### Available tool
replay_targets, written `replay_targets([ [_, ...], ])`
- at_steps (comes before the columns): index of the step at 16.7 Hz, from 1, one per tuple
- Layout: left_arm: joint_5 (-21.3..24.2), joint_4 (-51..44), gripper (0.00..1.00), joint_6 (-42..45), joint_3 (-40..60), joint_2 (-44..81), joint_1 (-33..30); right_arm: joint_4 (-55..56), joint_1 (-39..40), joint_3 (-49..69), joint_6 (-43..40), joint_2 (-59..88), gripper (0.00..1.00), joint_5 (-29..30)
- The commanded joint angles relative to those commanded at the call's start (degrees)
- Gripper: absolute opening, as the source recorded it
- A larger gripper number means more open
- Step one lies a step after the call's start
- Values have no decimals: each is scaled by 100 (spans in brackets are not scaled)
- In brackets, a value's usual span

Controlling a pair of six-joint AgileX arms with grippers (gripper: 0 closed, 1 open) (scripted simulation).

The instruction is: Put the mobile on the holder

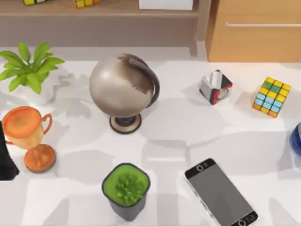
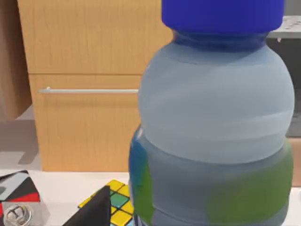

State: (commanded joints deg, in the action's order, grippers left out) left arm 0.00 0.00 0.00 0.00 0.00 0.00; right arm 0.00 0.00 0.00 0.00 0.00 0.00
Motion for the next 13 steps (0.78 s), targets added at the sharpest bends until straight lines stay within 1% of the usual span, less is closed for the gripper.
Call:
replay_targets([
  [3,0,0,100,0,0,0,0,-49,66,66,33,66,100,-4],
  [5,0,0,100,0,0,0,0,-271,369,370,172,371,100,-13],
  [9,0,0,100,0,0,0,0,-1160,1462,1532,610,1713,100,3],
  [13,0,0,100,0,0,0,0,-2450,2672,2961,1019,3974,100,52],
])
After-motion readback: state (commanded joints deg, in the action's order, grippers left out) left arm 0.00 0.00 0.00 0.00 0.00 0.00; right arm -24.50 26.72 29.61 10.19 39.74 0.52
